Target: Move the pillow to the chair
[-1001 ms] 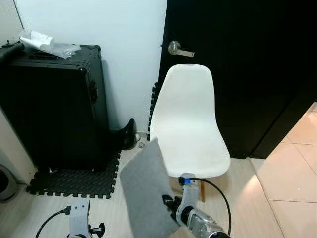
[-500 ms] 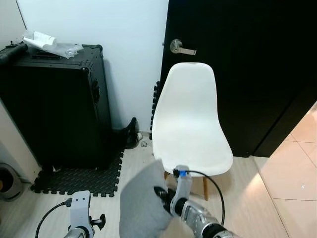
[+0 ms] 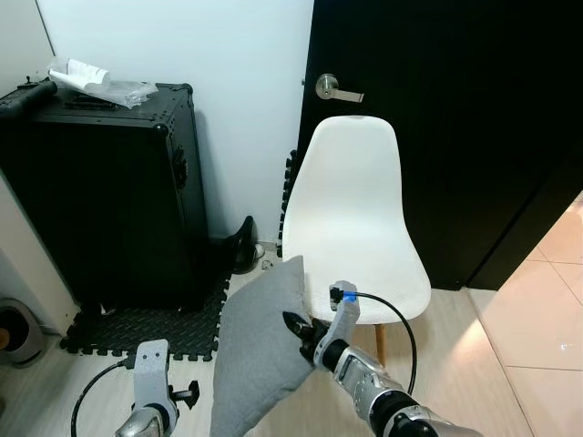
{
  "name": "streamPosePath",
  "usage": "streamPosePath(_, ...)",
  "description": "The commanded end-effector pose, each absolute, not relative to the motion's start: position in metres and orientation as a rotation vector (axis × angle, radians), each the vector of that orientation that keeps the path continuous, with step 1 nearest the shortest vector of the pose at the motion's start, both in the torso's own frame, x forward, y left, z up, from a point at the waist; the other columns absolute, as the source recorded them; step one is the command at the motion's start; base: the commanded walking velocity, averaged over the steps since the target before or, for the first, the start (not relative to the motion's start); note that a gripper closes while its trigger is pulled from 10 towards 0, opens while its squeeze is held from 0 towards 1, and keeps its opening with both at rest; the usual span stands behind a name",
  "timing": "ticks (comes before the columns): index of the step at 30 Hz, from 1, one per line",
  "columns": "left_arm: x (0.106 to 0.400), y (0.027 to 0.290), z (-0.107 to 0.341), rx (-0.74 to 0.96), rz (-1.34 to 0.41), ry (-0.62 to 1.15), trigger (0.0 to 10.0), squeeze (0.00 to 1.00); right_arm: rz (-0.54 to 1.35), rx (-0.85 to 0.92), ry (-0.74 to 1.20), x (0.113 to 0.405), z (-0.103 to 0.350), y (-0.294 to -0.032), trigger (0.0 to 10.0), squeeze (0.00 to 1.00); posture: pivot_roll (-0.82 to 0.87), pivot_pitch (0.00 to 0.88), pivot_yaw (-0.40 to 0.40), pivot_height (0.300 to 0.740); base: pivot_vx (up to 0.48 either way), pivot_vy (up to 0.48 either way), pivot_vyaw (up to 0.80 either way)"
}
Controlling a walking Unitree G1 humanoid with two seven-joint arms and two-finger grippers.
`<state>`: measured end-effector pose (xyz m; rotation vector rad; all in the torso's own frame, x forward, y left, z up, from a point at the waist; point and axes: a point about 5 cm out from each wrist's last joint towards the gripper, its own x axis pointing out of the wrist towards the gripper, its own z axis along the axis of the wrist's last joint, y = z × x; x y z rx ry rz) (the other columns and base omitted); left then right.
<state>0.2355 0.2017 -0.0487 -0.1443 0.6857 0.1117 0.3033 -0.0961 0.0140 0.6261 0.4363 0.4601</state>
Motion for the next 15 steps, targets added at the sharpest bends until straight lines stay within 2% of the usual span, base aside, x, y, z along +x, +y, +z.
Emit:
streamPosePath(1, 0.241, 0.203, -0.045, -0.140, 0.104, 0.664, 10.0, 0.00, 0.445, 0.658, 0.341, 0.318, 0.031, -0.102, 10.0, 0.00, 0.17, 0.000, -0.044, 0.724, 0.251, 0.000, 0.00)
streamPosePath(15, 0.244, 0.200, -0.042, -0.167, 0.106, 0.642, 10.0, 0.00, 0.378, 0.796, 0.257, 0.327, 0.041, -0.111, 10.0, 0.00, 0.17, 0.000, -0.036, 0.724, 0.264, 0.000, 0.00)
